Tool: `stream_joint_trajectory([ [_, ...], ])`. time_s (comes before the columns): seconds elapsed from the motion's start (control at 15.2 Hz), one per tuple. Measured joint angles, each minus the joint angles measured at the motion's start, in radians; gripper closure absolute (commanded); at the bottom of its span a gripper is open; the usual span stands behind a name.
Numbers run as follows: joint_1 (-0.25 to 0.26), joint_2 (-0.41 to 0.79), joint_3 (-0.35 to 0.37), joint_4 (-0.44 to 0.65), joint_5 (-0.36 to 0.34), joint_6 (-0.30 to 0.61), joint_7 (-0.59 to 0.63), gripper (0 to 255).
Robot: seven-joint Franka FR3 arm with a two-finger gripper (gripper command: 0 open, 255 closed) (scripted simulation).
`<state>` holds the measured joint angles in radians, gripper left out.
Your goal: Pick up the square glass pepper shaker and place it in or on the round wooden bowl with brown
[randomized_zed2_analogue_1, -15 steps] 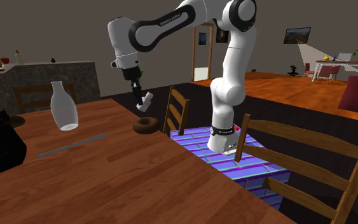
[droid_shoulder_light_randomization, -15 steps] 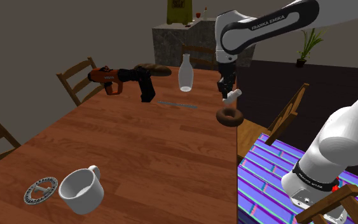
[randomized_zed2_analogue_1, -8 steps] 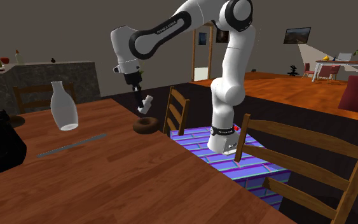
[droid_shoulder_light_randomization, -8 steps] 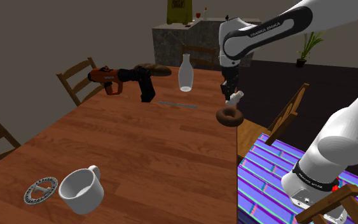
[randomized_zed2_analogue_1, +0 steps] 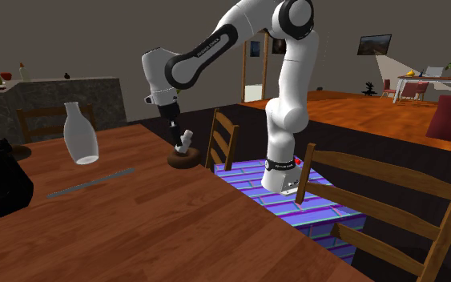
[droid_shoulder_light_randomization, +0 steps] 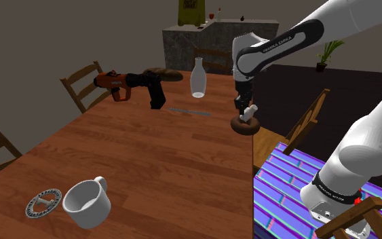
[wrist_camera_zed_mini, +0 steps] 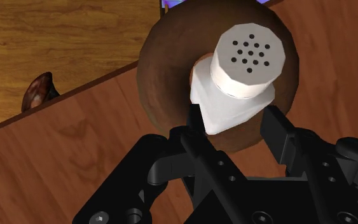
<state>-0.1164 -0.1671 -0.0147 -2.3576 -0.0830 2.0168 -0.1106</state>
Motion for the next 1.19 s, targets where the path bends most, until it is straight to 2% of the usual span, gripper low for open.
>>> stream_joint_trajectory([
  [0.46, 0.000, 0.007, 0.000, -0.004, 0.000, 0.011, 0.001, 255],
  [0.53, 0.000, 0.007, 0.000, -0.004, 0.000, 0.011, 0.001, 0],
  [0.92, 0.000, 0.007, 0.000, -0.004, 0.000, 0.011, 0.001, 0],
  [1.19, 0.004, -0.019, 0.005, 0.074, 0.005, -0.090, -0.001, 0],
])
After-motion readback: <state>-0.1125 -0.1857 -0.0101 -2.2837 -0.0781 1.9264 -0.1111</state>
